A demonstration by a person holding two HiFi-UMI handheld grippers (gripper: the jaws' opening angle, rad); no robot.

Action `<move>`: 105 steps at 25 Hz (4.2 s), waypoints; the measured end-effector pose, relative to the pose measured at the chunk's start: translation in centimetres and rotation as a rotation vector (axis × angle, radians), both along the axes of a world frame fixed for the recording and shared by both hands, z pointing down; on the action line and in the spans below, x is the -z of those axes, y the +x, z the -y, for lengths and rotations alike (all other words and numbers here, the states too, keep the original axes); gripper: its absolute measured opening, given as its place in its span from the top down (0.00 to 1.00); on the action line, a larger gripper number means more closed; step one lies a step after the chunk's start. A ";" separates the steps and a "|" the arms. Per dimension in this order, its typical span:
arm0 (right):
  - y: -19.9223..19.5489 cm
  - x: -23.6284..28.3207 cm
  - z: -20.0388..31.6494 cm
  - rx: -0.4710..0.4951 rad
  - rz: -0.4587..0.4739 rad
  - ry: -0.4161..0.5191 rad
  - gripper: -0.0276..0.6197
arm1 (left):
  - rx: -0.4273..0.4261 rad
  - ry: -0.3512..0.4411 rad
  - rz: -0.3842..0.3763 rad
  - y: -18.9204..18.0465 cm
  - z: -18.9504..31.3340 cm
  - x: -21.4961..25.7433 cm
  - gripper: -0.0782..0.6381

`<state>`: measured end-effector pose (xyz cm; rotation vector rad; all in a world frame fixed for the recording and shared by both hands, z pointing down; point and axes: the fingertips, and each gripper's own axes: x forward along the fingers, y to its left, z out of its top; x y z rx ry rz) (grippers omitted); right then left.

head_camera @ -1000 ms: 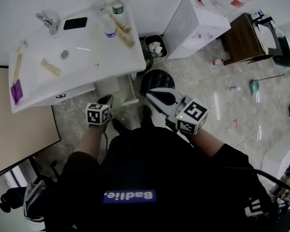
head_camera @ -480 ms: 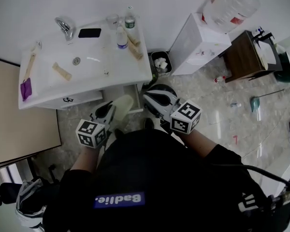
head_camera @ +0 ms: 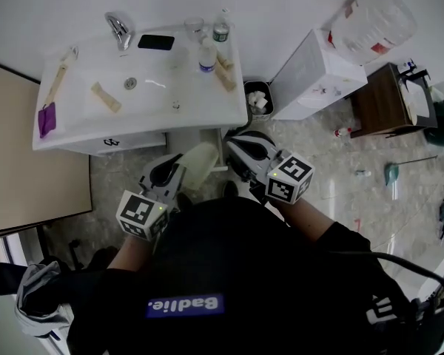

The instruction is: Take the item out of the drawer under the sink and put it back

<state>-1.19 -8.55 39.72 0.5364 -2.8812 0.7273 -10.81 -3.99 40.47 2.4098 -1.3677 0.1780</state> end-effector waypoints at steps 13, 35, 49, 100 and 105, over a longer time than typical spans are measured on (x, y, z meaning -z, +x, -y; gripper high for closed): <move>-1.8 0.0 0.7 0.019 0.001 0.004 0.95 | 0.007 0.032 -0.040 -0.8 -0.3 0.3 0.86; -1.2 0.6 -1.0 0.068 -0.010 0.032 0.95 | -0.009 -0.031 0.048 0.2 0.2 -3.7 0.86; 4.4 -0.6 -0.7 -0.049 -0.065 0.012 0.95 | -0.088 -0.272 0.228 0.3 3.9 -18.4 0.86; 14.9 -10.1 -0.8 -0.199 -0.313 -0.186 0.95 | -0.012 -0.865 0.475 -1.3 7.5 -49.0 0.86; 15.0 -9.2 -0.1 -0.226 -0.297 -0.180 0.95 | -0.006 -0.854 0.460 -1.0 7.7 -48.0 0.86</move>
